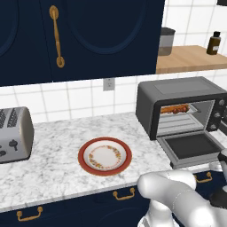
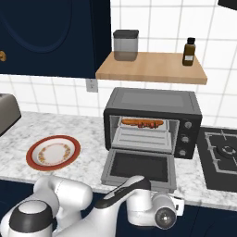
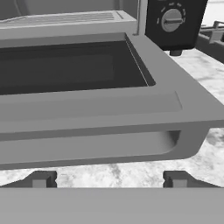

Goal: Pick up the kebab skewer and baguette bread, and place them inside the toaster oven. Close the toaster oven door and start by setting the timer.

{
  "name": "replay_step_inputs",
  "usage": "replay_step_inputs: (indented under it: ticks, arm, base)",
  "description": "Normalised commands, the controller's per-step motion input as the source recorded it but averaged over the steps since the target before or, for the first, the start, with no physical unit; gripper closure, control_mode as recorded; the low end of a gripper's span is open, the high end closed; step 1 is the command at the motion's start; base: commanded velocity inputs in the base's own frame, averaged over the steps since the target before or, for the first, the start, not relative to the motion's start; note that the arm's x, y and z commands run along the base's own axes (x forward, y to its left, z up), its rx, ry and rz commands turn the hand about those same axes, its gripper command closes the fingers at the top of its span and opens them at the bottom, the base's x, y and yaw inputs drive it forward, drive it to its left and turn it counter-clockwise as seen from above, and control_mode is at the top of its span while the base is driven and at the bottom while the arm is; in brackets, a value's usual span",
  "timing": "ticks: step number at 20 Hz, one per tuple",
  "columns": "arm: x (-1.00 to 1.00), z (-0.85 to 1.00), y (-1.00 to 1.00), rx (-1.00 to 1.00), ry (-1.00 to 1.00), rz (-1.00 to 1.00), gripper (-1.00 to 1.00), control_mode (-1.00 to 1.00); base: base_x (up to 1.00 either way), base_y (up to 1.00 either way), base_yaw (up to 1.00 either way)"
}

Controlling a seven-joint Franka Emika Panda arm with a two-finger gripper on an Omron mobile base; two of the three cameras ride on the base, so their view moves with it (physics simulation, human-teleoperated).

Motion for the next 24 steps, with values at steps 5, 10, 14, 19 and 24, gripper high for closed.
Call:
replay_step_inputs:
  ticks: [5,10,14,19,24]
  arm:
    - [0.05,-0.13,0.09,-0.03,0.00,0.00,-1.00,-1.00]
    - [0.03,-0.03,0.19,-0.04,-0.03,0.02,-1.00,-1.00]
    - [0.12,0.02,0.08,0.00,0.00,0.04,-1.00,-1.00]
    - [0.16,0.17,0.00,0.00,-0.01,0.01,-1.00,-1.00]
    - [0.06,0.51,0.00,0.00,-0.04,0.00,-1.00,-1.00]
  base:
    - [0.00,0.00,0.00]
    - [0.00,0.00,0.00]
    - [0.00,0.00,0.00]
    - [0.00,0.00,0.00]
    - [0.00,0.00,0.00]
